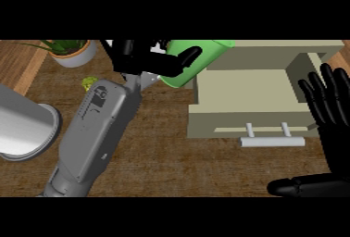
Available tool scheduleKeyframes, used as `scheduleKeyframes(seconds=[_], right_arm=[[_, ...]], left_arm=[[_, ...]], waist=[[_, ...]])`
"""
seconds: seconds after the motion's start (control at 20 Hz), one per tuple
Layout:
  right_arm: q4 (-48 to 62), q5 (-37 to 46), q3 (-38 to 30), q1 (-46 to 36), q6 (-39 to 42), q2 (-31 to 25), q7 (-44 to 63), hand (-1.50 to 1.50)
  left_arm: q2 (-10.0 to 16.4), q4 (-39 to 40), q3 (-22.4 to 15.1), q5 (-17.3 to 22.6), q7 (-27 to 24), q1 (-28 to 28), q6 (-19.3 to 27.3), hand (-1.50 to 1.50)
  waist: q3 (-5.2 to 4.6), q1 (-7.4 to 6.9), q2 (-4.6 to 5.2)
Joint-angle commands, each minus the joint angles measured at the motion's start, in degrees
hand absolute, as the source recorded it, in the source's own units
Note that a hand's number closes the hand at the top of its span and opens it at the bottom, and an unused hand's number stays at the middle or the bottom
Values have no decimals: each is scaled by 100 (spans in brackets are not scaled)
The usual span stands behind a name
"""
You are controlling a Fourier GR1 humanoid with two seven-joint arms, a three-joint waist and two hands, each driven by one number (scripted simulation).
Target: Pick up the cup, place it into the drawer and close the drawer
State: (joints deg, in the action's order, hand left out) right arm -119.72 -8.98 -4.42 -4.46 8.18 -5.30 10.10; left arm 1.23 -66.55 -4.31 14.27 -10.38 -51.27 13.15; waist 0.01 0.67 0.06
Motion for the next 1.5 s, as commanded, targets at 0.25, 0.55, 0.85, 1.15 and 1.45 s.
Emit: scheduleKeyframes(seconds=[0.25,0.55,0.85,1.15,1.45], right_arm=[[507,-239,-324,-409,104,-167,-118,-150],[197,166,182,66,16,169,-307,-150],[689,-148,-192,66,449,-144,-674,-150],[507,56,106,-372,70,36,-156,-150],[442,-80,50,-329,143,23,-200,-150]], left_arm=[[-121,1441,-242,112,-49,-1133,451,150],[-122,2394,-653,603,-579,-1488,900,150],[-123,3378,-914,1104,-1090,-1859,883,150],[-123,3881,-1741,1674,-948,-2210,1134,150],[-123,4249,-2145,1906,-1023,-2380,1122,150]], waist=[[1,52,18],[2,132,27],[8,270,83],[5,380,92],[8,488,117]])
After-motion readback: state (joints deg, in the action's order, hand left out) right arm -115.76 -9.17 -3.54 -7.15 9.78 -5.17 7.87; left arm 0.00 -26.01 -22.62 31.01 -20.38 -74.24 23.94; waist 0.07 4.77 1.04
